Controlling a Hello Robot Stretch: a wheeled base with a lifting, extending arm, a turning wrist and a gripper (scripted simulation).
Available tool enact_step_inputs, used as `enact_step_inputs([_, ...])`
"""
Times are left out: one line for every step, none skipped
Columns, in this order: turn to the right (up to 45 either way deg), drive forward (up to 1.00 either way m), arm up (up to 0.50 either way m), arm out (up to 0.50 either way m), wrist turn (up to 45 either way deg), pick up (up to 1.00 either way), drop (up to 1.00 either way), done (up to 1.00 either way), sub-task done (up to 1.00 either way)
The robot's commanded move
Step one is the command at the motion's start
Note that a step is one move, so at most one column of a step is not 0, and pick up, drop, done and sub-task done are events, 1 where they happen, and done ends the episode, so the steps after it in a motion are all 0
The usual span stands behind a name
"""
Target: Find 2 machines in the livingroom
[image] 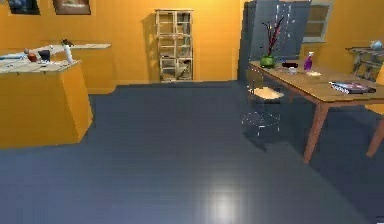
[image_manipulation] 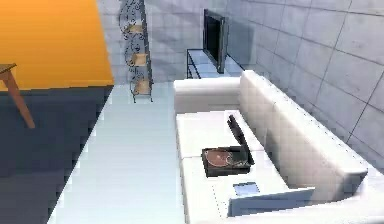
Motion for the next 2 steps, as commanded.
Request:
enact_step_inputs([45.0,0.00,0.00,0.00,0.0,0.00,0.00,0.00,0.00])
enact_step_inputs([6.0,0.00,0.00,0.00,0.0,0.00,0.00,0.00,0.00])
